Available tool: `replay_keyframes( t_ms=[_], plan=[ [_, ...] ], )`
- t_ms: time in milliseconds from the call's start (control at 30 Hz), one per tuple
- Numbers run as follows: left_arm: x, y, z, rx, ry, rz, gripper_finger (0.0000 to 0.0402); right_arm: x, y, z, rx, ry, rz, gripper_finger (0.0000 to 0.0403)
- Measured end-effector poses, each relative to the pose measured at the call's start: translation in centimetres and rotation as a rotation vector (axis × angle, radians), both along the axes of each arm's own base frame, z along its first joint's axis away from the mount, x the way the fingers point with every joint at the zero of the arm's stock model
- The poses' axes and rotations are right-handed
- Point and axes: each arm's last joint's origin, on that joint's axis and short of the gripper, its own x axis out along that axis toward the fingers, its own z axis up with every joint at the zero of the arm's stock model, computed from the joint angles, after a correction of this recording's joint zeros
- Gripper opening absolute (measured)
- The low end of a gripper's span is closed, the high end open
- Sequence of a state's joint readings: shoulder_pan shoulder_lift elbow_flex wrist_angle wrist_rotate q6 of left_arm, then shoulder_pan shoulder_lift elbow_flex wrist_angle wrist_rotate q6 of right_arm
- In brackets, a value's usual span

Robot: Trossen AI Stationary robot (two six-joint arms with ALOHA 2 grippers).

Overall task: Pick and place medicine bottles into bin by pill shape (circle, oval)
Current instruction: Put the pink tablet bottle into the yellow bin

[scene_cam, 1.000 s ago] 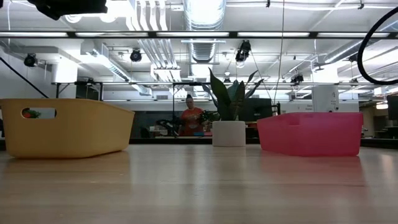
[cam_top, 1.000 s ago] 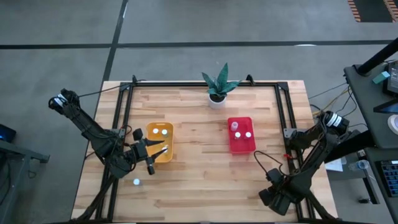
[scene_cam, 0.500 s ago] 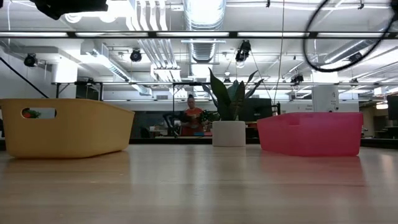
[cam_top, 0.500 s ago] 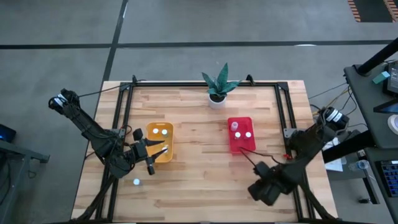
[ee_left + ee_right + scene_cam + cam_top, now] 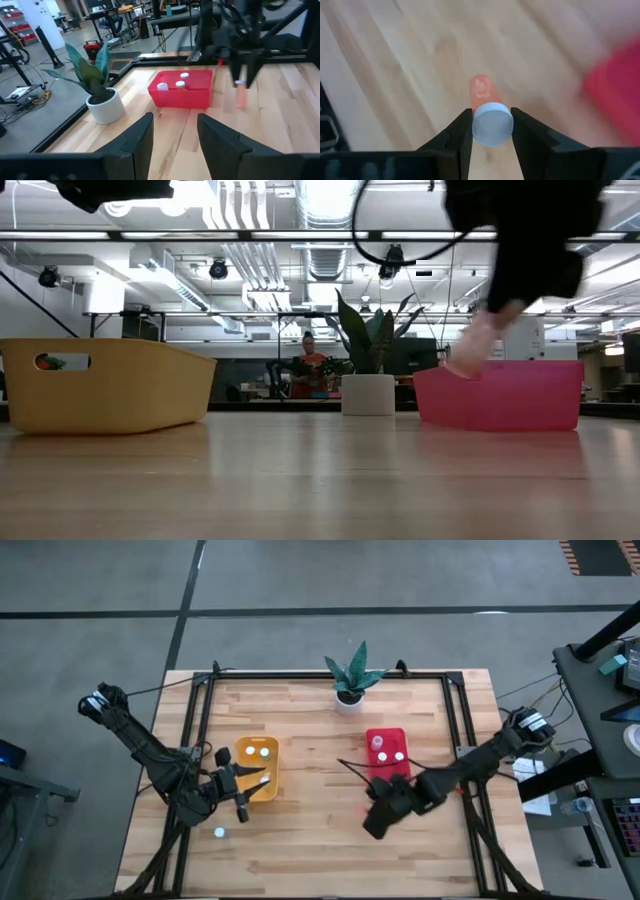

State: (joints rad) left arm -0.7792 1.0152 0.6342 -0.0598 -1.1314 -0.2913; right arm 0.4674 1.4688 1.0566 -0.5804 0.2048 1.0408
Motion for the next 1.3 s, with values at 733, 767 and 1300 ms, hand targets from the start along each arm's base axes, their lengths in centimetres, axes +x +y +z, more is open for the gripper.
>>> replay_keyframes(
  t_ms=[733,767,1300],
  plan=[
    [2.9,-0.3,-1.9,-0.097,0.066,-0.062,0.0136,6.9,-3.3,1.9,-0.263,-0.549,0.238,0.0111],
    [3.2,-0.2,-2.1,-0.107,0.074,-0.072,0.0137,6.9,-3.3,1.9,-0.264,-0.553,0.240,0.0111],
    [9.9,1.4,-5.5,-0.203,0.088,-0.247,0.0205,6.8,-3.3,1.8,-0.288,-0.540,0.272,0.0111]
  ],
)
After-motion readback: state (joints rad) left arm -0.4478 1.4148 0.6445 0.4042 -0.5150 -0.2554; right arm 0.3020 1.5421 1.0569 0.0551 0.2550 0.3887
